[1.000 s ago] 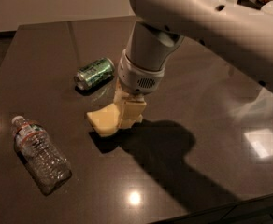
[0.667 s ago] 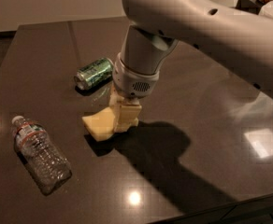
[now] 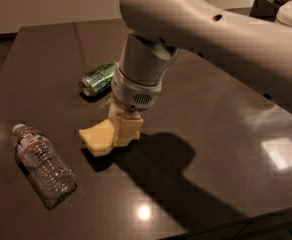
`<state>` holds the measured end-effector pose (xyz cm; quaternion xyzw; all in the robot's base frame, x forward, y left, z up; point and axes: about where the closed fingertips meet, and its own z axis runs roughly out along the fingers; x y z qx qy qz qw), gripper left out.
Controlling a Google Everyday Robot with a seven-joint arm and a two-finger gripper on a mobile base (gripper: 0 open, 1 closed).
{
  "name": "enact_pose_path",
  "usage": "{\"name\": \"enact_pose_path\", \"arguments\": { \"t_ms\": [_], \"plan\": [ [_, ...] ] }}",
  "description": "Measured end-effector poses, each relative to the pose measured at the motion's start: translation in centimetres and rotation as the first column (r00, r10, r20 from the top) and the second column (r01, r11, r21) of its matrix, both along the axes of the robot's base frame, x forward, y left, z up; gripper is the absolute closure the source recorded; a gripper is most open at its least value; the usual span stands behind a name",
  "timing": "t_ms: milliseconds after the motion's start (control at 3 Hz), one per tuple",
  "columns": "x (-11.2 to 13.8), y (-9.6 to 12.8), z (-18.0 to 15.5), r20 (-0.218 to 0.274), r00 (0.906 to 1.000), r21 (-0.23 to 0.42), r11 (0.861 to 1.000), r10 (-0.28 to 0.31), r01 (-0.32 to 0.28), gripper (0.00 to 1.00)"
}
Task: Move sponge near water bottle
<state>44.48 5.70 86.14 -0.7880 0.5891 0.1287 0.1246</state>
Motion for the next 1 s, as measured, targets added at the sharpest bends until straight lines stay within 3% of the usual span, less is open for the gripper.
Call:
{"name": "enact_pose_path", "arguments": {
  "t_ms": [333,667,1000],
  "plan": [
    [-0.16,0.13,0.05,0.001,1.0000,0.001,1.000,0.001,-0.001,0.13],
    [-0.24,0.16,0.11,0.003,1.0000,0.001,1.000,0.002,-0.002,0.00],
    [-0.24,0.16,0.11,0.003,1.0000,0.001,1.000,0.002,-0.002,0.00]
  ]
}}
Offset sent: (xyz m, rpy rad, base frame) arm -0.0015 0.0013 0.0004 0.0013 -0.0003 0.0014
